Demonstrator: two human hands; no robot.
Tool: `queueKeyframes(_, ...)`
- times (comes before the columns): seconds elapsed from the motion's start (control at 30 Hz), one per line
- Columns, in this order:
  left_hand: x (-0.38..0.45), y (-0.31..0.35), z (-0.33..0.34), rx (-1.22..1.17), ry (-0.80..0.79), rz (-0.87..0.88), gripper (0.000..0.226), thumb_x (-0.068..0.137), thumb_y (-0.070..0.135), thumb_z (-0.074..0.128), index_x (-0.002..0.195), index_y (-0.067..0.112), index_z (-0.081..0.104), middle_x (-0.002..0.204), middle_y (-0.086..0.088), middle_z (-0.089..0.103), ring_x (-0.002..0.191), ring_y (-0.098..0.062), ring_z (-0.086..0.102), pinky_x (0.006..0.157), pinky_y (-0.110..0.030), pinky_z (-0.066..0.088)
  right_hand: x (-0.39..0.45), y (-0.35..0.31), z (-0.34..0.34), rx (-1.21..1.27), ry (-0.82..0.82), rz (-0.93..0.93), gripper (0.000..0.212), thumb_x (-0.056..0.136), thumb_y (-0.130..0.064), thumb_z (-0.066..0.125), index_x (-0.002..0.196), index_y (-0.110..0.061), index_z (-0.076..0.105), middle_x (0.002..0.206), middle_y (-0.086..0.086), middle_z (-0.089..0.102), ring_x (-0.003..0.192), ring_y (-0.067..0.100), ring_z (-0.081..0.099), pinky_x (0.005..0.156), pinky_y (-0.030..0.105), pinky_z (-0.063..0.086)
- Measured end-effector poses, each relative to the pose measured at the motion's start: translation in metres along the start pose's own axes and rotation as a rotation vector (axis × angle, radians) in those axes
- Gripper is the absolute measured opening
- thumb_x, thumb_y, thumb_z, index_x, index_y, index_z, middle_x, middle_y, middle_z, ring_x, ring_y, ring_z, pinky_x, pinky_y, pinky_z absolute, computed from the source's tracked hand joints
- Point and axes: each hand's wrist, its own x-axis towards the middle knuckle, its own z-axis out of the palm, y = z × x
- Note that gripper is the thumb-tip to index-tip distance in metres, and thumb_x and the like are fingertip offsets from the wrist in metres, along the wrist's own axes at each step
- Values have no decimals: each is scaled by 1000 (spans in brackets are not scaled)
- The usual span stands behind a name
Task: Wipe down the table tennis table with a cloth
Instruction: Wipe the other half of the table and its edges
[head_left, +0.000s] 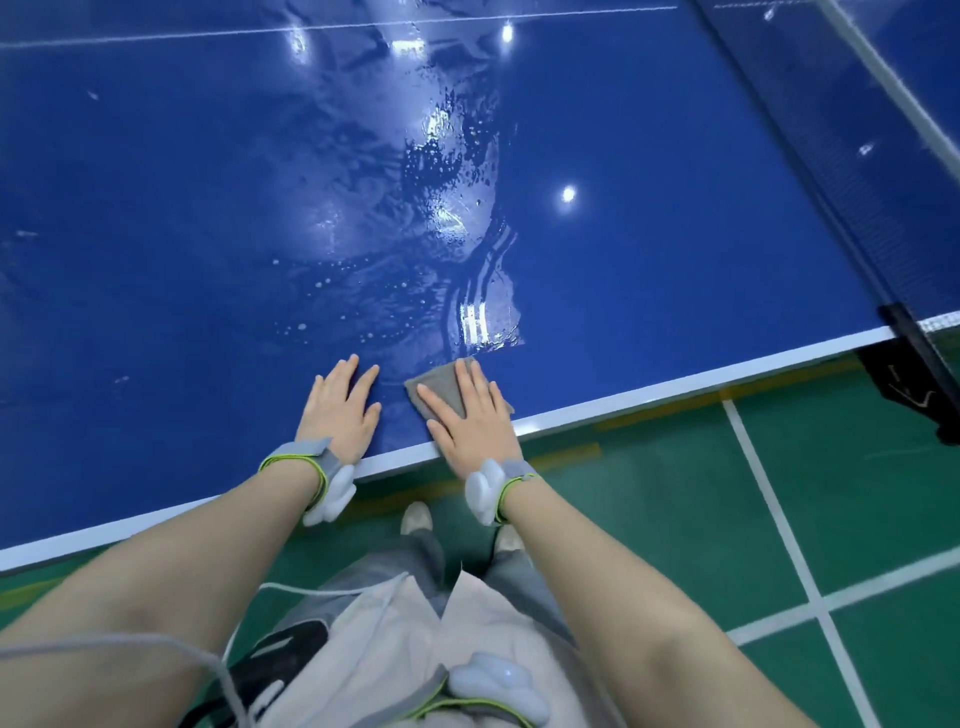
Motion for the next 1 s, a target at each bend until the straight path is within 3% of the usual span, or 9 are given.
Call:
queueKeyframes(0.07,4,-5,-4,-2,-16,26,52,100,30,31,148,19,15,157,-5,5,144,-22,1,116,-36,-1,-3,19,-4,40,50,138,55,94,-45,18,141,-32,43,150,22,30,139,39,28,110,49,27)
queueKeyframes(0.2,15,-9,-10,-23,-5,22,54,100,30,32,148,15,14,157,-6,5,144,-22,3,116,-36,-1,-1,41,-13,48,56,391,52,99,-49,11,150,-38,9,158,16,-9,146,32,-9,117,41,-2)
queueKeyframes(0.4,31,-14,-15,-56,20,61,56,100,30,33,148,13,12,156,-6,6,144,-22,3,116,-34,-2,22,-2,-5,29,42,480,52,102,-43,13,149,-35,-10,157,16,-16,144,33,-17,116,44,-8)
queueKeyframes(0.47,35,-13,-18,-45,28,73,56,99,30,34,148,12,14,156,-7,7,144,-23,3,116,-34,-1,26,-28,-2,11,23,382,51,101,-44,10,150,-35,-2,157,17,-10,145,35,-12,117,46,-3)
queueKeyframes(0.57,46,-13,-22,-44,44,87,56,99,30,35,147,10,15,156,-8,7,144,-22,3,116,-34,-1,29,-46,1,-22,8,185,57,94,-44,11,147,-33,29,154,21,21,143,39,17,113,52,20)
queueKeyframes(0.7,55,-16,-24,-32,10,104,57,99,30,34,147,7,13,157,-7,3,144,-21,1,116,-34,-1,31,-13,-2,-48,20,14,50,92,-40,27,134,-31,53,142,20,45,131,38,42,102,52,36)
queueKeyframes(0.77,55,-18,-23,-61,-24,123,58,99,30,34,148,7,10,157,-6,0,145,-20,-3,116,-33,-2,35,7,-11,-2,31,129,55,93,-43,19,141,-30,44,151,20,31,139,38,29,110,52,26)
queueKeyframes(0.9,58,-21,-23,-131,-40,119,59,99,29,35,148,8,9,157,-4,-3,144,-18,-6,115,-31,-5,45,30,-24,35,40,418,70,85,-53,-12,150,-36,6,159,12,-9,146,29,-11,116,41,-6)
queueKeyframes(1.0,58,-22,-21,-150,-38,110,61,98,29,38,148,8,10,157,-4,-3,144,-19,-6,115,-31,-6,57,19,-26,17,-17,510,51,102,-45,9,150,-35,-5,157,14,-16,145,31,-16,116,44,-7)
